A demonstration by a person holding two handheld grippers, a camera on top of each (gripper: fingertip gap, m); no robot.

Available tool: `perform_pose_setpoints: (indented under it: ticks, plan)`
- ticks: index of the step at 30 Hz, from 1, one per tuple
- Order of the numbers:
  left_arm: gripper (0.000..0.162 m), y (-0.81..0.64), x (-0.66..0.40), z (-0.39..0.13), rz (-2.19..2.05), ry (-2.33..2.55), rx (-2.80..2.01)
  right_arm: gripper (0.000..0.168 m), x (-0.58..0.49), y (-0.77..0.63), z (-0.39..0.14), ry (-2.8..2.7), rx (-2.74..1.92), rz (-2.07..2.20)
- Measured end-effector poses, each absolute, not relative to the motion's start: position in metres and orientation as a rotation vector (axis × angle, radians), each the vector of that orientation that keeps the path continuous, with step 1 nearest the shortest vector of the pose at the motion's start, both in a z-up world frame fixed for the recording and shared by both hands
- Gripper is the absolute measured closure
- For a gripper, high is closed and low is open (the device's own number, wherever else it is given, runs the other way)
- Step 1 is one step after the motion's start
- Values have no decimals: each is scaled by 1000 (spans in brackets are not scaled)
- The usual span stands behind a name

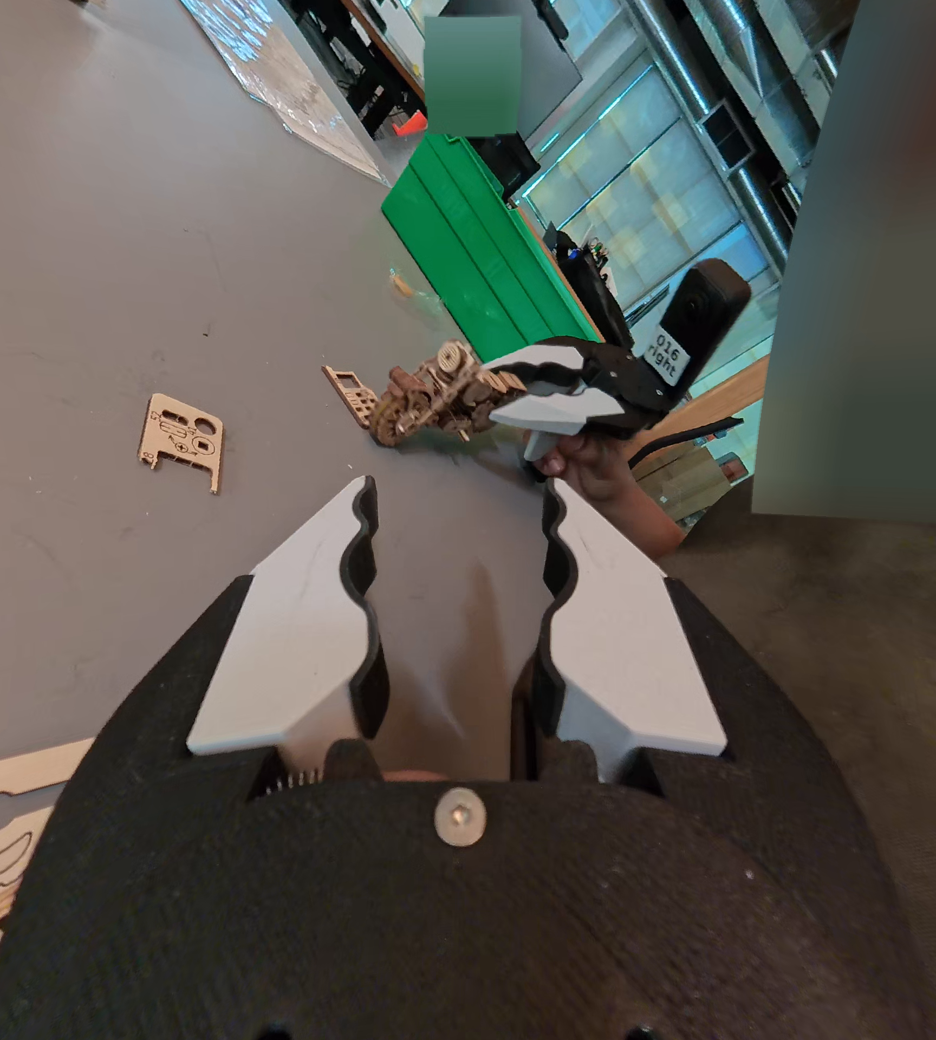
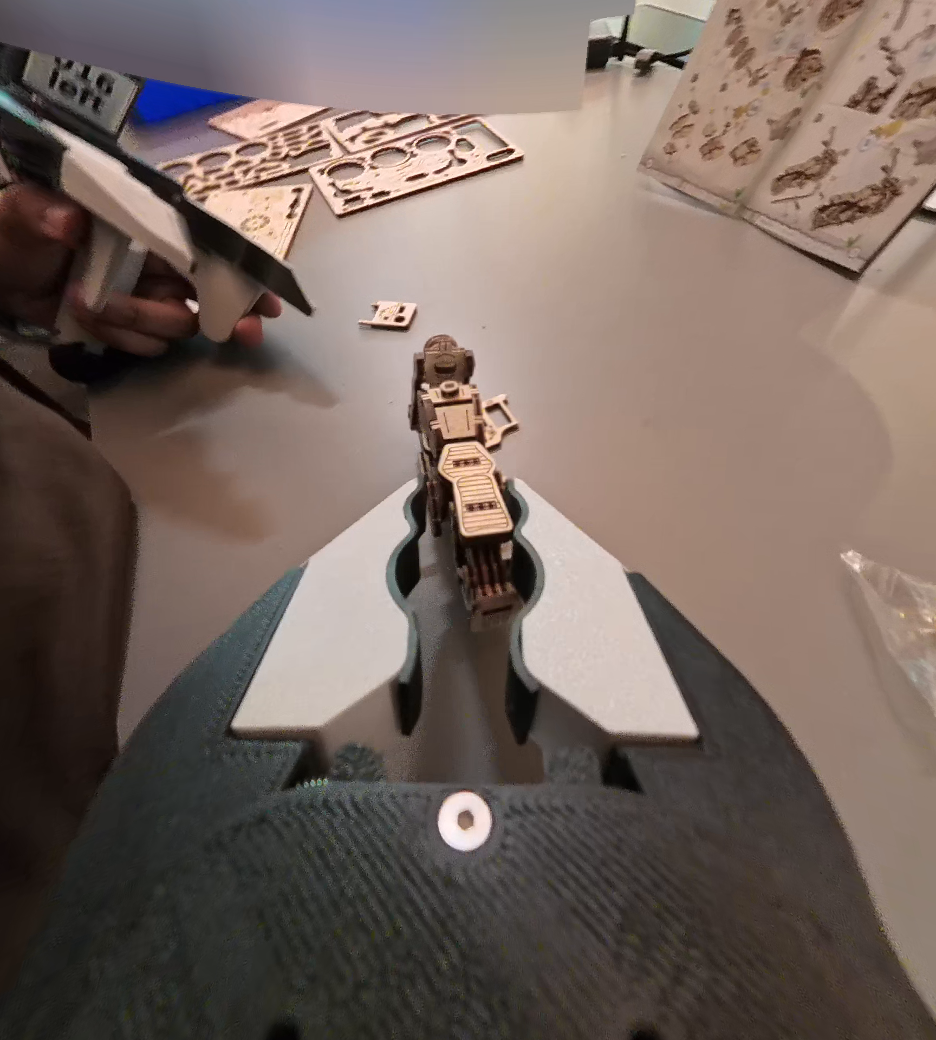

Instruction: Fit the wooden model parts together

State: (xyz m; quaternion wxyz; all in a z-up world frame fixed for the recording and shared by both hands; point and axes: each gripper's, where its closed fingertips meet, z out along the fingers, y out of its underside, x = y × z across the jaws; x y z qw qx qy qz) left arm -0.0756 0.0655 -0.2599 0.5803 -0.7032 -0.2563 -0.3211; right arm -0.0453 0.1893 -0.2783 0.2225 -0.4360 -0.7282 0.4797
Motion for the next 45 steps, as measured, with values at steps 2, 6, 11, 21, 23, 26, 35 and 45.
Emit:
perform_pose_setpoints:
  ticks: [2, 6, 11, 21, 23, 26, 35, 45]
  plan:
    - [105, 64, -74, -259, -750, -596, -1641, 143, -45, 193, -276, -1978, -1281, 1381]
    - [104, 63, -68, -260, -752, -579, -1661, 143, -41, 196, -271, -1899, -1435, 1543]
    - [104, 64, -61, -262, -748, -563, -1683, 143, -35, 199, -267, -1799, -1591, 1743]
    - [104, 68, -49, -264, -748, -535, -1715, 144, -31, 199, -253, -1666, -1628, 1997]
    - [104, 68, -49, -264, -745, -534, -1713, 144, -30, 200, -251, -1653, -1624, 2010]
    - [105, 68, -49, -263, -745, -536, -1709, 144, -30, 201, -249, -1634, -1617, 2028]
    - [105, 68, -47, -264, -739, -528, -1720, 144, -29, 202, -247, -1620, -1605, 2047]
    - [104, 68, -47, -264, -744, -531, -1719, 144, -28, 202, -247, -1617, -1609, 2052]
